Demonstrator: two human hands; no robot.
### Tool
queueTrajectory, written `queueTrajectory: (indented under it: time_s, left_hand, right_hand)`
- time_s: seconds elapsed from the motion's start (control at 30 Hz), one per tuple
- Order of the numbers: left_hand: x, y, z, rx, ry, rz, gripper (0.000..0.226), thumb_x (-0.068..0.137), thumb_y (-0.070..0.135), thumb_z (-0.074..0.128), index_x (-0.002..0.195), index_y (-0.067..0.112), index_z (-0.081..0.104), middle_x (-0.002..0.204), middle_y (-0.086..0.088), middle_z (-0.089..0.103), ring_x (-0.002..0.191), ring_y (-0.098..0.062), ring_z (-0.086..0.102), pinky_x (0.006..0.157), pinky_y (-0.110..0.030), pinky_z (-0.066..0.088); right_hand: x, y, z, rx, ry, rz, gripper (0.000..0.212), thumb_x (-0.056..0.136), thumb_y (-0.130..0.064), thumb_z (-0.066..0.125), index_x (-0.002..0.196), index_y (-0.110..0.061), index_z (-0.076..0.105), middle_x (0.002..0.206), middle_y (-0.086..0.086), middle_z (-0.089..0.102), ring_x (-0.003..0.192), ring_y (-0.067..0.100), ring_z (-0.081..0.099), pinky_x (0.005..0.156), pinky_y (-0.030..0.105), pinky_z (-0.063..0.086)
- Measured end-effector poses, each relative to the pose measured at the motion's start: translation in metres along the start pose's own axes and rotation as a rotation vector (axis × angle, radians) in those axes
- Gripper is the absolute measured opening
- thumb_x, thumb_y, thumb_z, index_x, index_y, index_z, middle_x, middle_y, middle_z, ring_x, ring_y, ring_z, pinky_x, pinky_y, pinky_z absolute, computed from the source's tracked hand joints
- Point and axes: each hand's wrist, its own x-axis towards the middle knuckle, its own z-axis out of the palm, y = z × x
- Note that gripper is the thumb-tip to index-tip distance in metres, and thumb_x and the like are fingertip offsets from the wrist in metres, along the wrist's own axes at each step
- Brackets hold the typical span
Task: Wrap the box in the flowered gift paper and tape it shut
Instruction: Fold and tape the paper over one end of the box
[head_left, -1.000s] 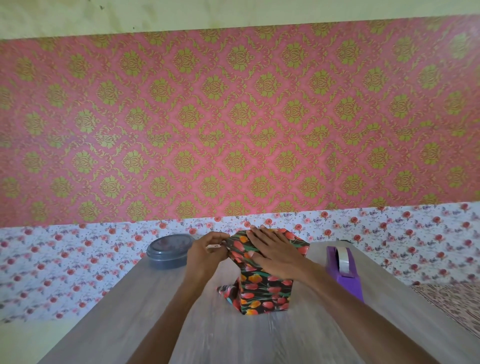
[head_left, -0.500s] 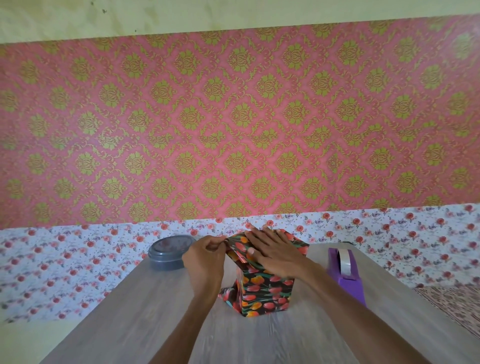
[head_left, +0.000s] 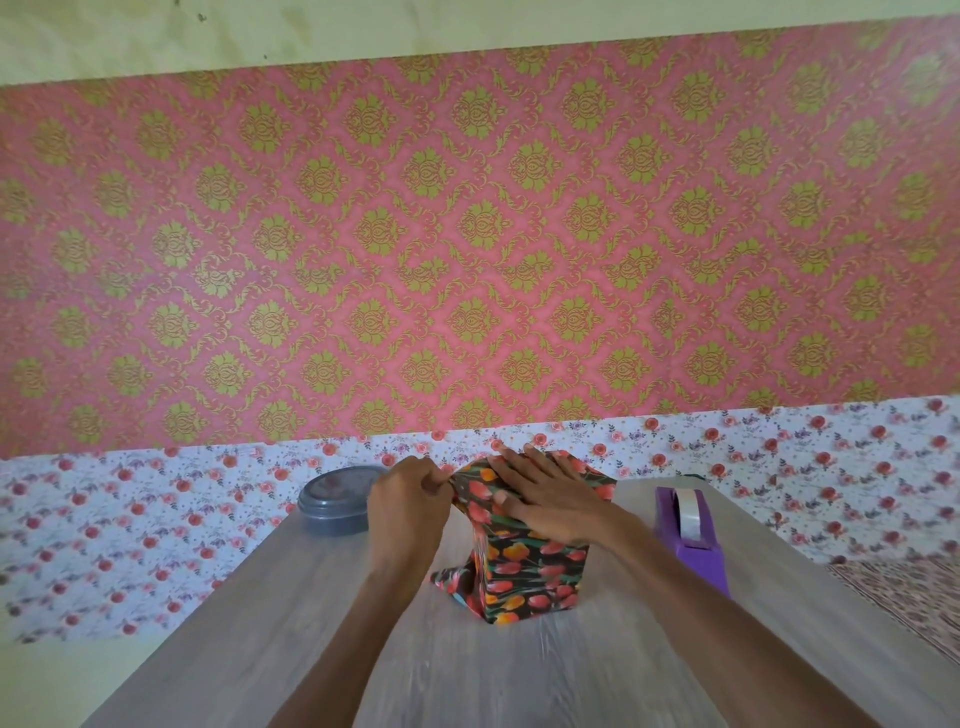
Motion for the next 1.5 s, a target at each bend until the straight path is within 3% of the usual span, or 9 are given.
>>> queueTrajectory:
  time_s: [0.2, 0.4, 0.6, 0.77, 1.07, 1.17, 1.33, 1.43, 1.5]
  left_hand:
    - [-0.01, -0.004, -0.002, 0.158, -0.008, 0.266, 0.025, 0.073, -0.006, 0.074, 0.065, 0.01, 0.057, 0.065, 0.0, 0.057, 0.056, -0.018, 0.054, 0.045, -0.026, 0.036]
    - [-0.002, 0.0, -0.002, 0.095, -0.049, 0.168, 0.03, 0.076, -0.011, 0.063, 0.066, 0.013, 0.048, 0.06, 0.004, 0.052, 0.052, -0.014, 0.048, 0.045, -0.034, 0.039]
    - [0.006, -0.004, -0.01, 0.166, -0.196, 0.264, 0.019, 0.086, -0.002, 0.063, 0.094, 0.014, 0.07, 0.082, 0.0, 0.069, 0.067, -0.012, 0.061, 0.055, -0.019, 0.044]
    - [0.008, -0.009, -0.007, 0.327, -0.215, 0.41, 0.018, 0.076, -0.006, 0.066, 0.068, 0.01, 0.062, 0.067, -0.002, 0.057, 0.054, -0.024, 0.056, 0.044, -0.032, 0.039]
    - [0.001, -0.033, -0.012, 0.361, -0.21, 0.516, 0.02, 0.072, -0.006, 0.078, 0.075, 0.011, 0.068, 0.074, -0.002, 0.06, 0.06, -0.022, 0.059, 0.042, -0.033, 0.043]
    - [0.003, -0.033, -0.021, 0.268, -0.145, 0.408, 0.017, 0.077, -0.008, 0.073, 0.075, 0.008, 0.067, 0.077, -0.001, 0.061, 0.061, -0.02, 0.059, 0.046, -0.035, 0.047]
    - [-0.001, -0.003, -0.021, -0.202, -0.241, -0.146, 0.027, 0.094, 0.027, 0.063, 0.077, 0.007, 0.068, 0.063, -0.004, 0.067, 0.053, -0.014, 0.065, 0.058, -0.032, 0.058]
    - [-0.005, 0.013, -0.014, -0.199, -0.244, -0.269, 0.04, 0.087, 0.045, 0.068, 0.065, 0.012, 0.066, 0.054, 0.001, 0.067, 0.05, -0.013, 0.066, 0.059, -0.031, 0.058]
    - [-0.005, 0.017, -0.01, -0.16, -0.217, -0.331, 0.035, 0.083, 0.042, 0.073, 0.06, 0.017, 0.065, 0.051, 0.003, 0.066, 0.052, -0.013, 0.066, 0.063, -0.031, 0.058]
  right_hand:
    - [0.001, 0.002, -0.001, 0.014, -0.016, -0.015, 0.064, 0.099, -0.062, 0.008, 0.155, -0.036, -0.008, 0.161, -0.012, -0.018, 0.148, 0.014, -0.021, 0.118, 0.043, -0.016]
    - [0.004, 0.002, -0.002, 0.0, -0.015, -0.012, 0.065, 0.098, -0.064, 0.007, 0.154, -0.037, -0.009, 0.162, -0.012, -0.018, 0.149, 0.015, -0.019, 0.118, 0.043, -0.016]
    - [0.002, 0.002, -0.002, -0.002, -0.025, -0.015, 0.066, 0.097, -0.064, 0.007, 0.154, -0.036, -0.01, 0.162, -0.011, -0.019, 0.149, 0.016, -0.019, 0.12, 0.044, -0.015]
    - [0.001, 0.002, -0.001, 0.008, -0.016, -0.012, 0.066, 0.097, -0.065, 0.008, 0.155, -0.036, -0.009, 0.161, -0.012, -0.02, 0.148, 0.015, -0.021, 0.12, 0.047, -0.012]
    - [0.003, 0.004, -0.001, 0.001, -0.024, -0.022, 0.066, 0.098, -0.064, 0.008, 0.154, -0.036, -0.01, 0.161, -0.012, -0.021, 0.147, 0.014, -0.022, 0.119, 0.045, -0.016]
    - [0.005, 0.004, -0.002, 0.0, -0.039, -0.022, 0.065, 0.099, -0.063, 0.012, 0.155, -0.035, -0.009, 0.161, -0.011, -0.02, 0.148, 0.015, -0.021, 0.119, 0.045, -0.015]
    - [0.001, 0.004, -0.006, 0.143, 0.022, -0.034, 0.076, 0.099, -0.059, 0.033, 0.155, -0.033, -0.012, 0.164, -0.007, -0.006, 0.151, 0.017, -0.008, 0.122, 0.046, -0.006]
    - [-0.002, 0.003, -0.008, 0.374, 0.113, -0.043, 0.092, 0.093, -0.051, 0.056, 0.156, -0.031, -0.009, 0.163, -0.006, 0.017, 0.148, 0.019, 0.019, 0.12, 0.043, 0.018]
    - [-0.008, 0.004, -0.01, 0.486, 0.18, -0.037, 0.081, 0.094, -0.043, 0.061, 0.157, -0.027, 0.013, 0.158, -0.003, 0.032, 0.142, 0.019, 0.034, 0.112, 0.035, 0.032]
